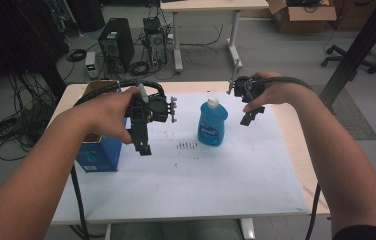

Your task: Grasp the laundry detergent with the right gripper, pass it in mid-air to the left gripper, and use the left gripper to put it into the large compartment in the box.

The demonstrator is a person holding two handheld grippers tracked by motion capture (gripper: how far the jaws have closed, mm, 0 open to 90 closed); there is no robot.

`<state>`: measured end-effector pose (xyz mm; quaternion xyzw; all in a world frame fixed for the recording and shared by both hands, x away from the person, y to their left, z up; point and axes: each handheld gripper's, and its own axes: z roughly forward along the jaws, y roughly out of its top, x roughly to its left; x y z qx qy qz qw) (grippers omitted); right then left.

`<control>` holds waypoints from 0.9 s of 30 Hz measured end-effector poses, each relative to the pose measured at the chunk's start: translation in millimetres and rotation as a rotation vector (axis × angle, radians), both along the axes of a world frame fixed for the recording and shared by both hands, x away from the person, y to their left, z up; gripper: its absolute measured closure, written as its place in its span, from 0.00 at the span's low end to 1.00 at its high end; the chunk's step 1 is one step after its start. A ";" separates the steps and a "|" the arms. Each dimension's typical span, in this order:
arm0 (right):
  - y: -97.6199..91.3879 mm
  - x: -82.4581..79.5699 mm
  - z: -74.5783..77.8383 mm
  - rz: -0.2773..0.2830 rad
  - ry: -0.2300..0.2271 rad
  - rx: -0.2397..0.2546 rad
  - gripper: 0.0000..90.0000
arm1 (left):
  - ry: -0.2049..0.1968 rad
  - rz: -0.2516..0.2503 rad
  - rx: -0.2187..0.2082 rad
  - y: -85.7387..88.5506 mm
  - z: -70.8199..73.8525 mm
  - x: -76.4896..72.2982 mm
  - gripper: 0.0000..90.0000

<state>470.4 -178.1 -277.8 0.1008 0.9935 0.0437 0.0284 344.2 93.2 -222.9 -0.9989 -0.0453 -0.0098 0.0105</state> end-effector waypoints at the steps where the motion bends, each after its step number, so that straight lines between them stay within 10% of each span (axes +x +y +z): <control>1: 0.2 -0.2 -0.2 -0.001 0.002 -0.001 0.05 | 0.000 0.000 0.000 0.0 0.0 0.0 0.00; 27: -3.9 -2.9 -1.3 0.001 0.007 0.015 0.05 | -0.001 0.002 0.011 -3.1 0.9 0.5 0.00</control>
